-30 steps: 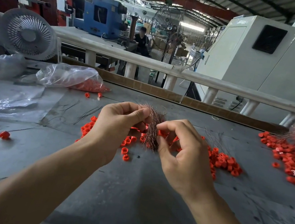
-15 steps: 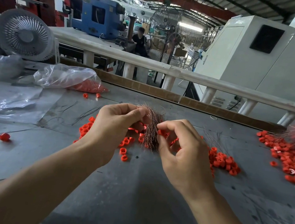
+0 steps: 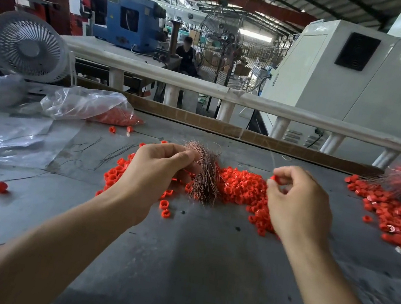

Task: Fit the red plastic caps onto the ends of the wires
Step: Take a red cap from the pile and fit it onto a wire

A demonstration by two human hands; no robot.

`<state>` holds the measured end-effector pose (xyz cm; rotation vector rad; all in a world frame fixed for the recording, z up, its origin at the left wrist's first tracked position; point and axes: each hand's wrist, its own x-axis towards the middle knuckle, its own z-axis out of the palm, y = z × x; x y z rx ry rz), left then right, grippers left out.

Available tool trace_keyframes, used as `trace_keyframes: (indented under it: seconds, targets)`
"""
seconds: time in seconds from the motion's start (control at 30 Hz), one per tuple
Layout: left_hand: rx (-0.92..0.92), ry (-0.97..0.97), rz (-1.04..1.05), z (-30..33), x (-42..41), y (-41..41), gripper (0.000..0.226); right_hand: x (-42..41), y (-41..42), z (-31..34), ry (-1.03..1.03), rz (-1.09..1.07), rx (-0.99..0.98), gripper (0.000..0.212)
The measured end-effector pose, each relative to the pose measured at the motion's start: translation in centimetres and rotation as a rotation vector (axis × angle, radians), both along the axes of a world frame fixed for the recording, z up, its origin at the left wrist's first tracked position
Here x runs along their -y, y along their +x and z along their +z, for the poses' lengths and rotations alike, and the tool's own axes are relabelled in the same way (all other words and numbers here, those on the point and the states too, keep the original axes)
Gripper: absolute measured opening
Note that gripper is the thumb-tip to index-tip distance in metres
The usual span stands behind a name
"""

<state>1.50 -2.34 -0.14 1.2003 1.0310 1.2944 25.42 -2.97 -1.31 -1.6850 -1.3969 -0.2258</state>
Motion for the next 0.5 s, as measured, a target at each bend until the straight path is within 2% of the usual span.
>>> trace_keyframes:
  seconds: [0.13, 0.4, 0.5]
  targets:
    - [-0.062, 0.040, 0.020, -0.2, 0.0, 0.0, 0.015, -0.5, 3.4, 0.0, -0.278, -0.237, 0.020, 0.011]
    - [-0.265, 0.158, 0.033, -0.8, -0.3, 0.0, 0.019, -0.7, 5.3, 0.0, -0.446, -0.373, 0.072, 0.021]
    - [-0.286, 0.173, 0.020, -0.9, -0.2, -0.1, 0.018, -0.6, 5.4, 0.1, -0.475, -0.384, 0.061, 0.019]
